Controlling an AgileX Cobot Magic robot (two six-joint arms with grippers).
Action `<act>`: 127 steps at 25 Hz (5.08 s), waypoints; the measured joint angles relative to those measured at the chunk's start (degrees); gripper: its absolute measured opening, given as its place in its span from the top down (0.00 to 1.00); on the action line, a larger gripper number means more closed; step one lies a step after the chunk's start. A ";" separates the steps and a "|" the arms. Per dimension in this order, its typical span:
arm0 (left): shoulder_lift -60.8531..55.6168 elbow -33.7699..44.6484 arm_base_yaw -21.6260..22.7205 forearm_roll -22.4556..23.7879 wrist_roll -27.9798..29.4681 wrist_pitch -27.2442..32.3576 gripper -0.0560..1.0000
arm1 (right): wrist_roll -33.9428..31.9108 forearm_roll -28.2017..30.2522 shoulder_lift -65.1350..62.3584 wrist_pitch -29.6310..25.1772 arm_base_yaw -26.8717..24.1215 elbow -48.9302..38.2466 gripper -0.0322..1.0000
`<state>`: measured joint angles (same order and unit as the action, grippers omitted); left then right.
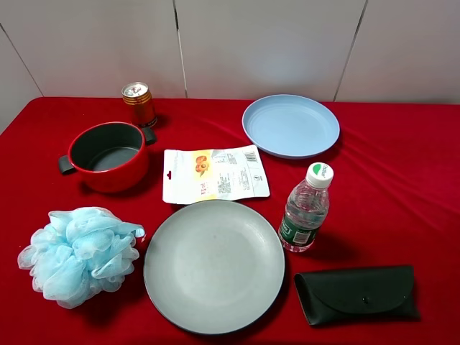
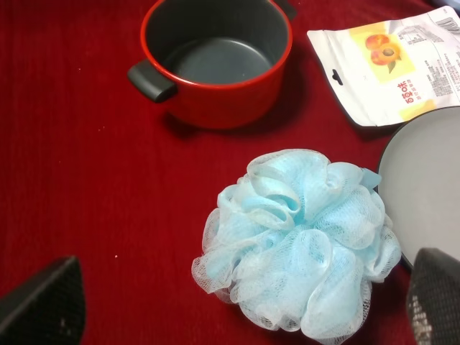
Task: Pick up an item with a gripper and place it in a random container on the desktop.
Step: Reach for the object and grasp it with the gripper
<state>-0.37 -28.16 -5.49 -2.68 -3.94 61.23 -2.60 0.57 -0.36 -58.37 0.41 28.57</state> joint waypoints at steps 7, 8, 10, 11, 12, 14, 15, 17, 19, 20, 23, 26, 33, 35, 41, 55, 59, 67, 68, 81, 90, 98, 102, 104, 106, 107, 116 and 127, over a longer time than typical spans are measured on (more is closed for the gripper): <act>0.00 0.00 0.00 0.00 0.00 0.00 0.11 | 0.00 0.00 0.00 0.00 0.00 0.00 0.30; 0.00 0.00 0.00 0.00 0.00 0.00 0.11 | 0.00 0.00 0.00 0.00 0.00 0.00 0.30; 0.00 0.00 0.00 0.00 0.00 0.00 0.11 | 0.00 0.00 0.00 0.00 0.00 0.00 0.30; 0.00 0.00 0.00 0.00 0.00 0.00 0.11 | 0.00 0.00 0.00 0.00 0.00 0.00 0.30; 0.00 0.00 0.00 0.00 0.00 0.00 0.11 | 0.00 0.00 0.00 0.00 0.00 0.00 0.30; 0.00 0.00 0.00 0.00 0.00 0.00 0.11 | 0.00 0.00 0.00 0.00 0.00 0.00 0.30; 0.00 0.00 0.00 0.00 0.00 0.00 0.11 | 0.00 0.00 0.00 0.00 0.00 0.00 0.30; 0.00 0.00 0.00 0.00 0.00 0.00 0.11 | 0.00 0.00 0.00 0.00 0.00 0.00 0.30; 0.00 0.00 0.00 0.00 0.00 0.00 0.11 | 0.00 0.00 0.00 0.00 0.00 0.00 0.30; 0.00 0.00 0.00 0.00 -0.06 0.00 0.11 | 0.00 0.00 0.00 0.00 0.00 0.00 0.30; 0.00 -0.45 0.00 0.00 -0.46 0.00 0.11 | 0.00 0.00 0.00 0.00 0.00 0.00 0.30; 0.00 -1.40 0.00 0.00 -0.70 0.00 0.11 | 0.00 0.00 0.00 0.00 0.00 0.00 0.30; 8.19 -6.83 0.00 -0.11 -3.03 0.40 0.11 | 0.00 0.00 0.00 0.00 0.00 0.00 0.30; 12.01 -8.57 0.00 -0.30 -4.76 0.40 0.12 | 0.00 0.00 0.00 0.00 0.00 0.00 0.30; 24.53 -13.62 0.00 -1.96 -10.03 2.69 0.12 | 0.00 0.00 0.00 0.00 0.00 0.00 0.30; 43.06 -16.77 -7.20 -1.94 -14.64 5.66 0.12 | 0.00 0.00 0.00 0.00 0.00 0.00 0.30; 48.21 -16.77 -10.09 -0.48 -14.90 5.55 0.12 | 0.00 0.00 0.00 0.00 0.00 0.00 0.30; 59.15 -16.81 -10.96 -0.18 -20.54 1.12 0.09 | 0.00 0.00 0.00 0.00 0.00 0.00 0.30; 60.51 -16.81 -10.96 -0.18 -21.38 0.83 0.09 | 0.00 0.00 0.00 0.00 0.00 0.00 0.30; 75.20 -16.97 -19.63 2.68 -25.56 -6.28 0.07 | 0.00 0.00 0.00 0.00 0.00 0.00 0.30; 81.42 -16.97 -25.09 8.08 -25.56 -6.82 0.06 | 0.00 0.00 0.00 0.00 0.00 0.00 0.30; 86.10 -16.15 -28.19 11.28 -25.56 -9.37 0.06 | 0.00 0.00 0.00 0.00 0.00 0.00 0.30; 87.52 -13.80 -28.19 11.73 -25.56 -12.33 0.06 | 0.00 0.00 0.00 0.00 0.00 0.00 0.30; 87.50 -12.20 -28.25 12.13 -25.56 -14.58 0.06 | 0.00 0.00 0.00 0.00 0.00 0.00 0.30; 87.50 -10.32 -28.29 12.48 -25.56 -16.84 0.06 | 0.00 0.00 0.00 0.00 0.00 0.00 0.30; 87.50 -9.32 -28.29 12.53 -25.56 -18.23 0.06 | 0.00 0.00 0.00 0.00 0.00 0.00 0.30; 87.40 -1.51 -28.29 13.09 -25.56 -32.93 0.08 | 0.00 0.00 0.00 0.00 0.00 0.00 0.30; 87.35 3.95 -28.29 14.46 -25.56 -44.72 0.17 | 0.00 0.00 0.00 0.00 0.00 0.00 0.30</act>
<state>86.98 -24.21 -33.77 11.78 -29.50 16.51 -2.60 0.57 -0.36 -58.37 0.41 28.57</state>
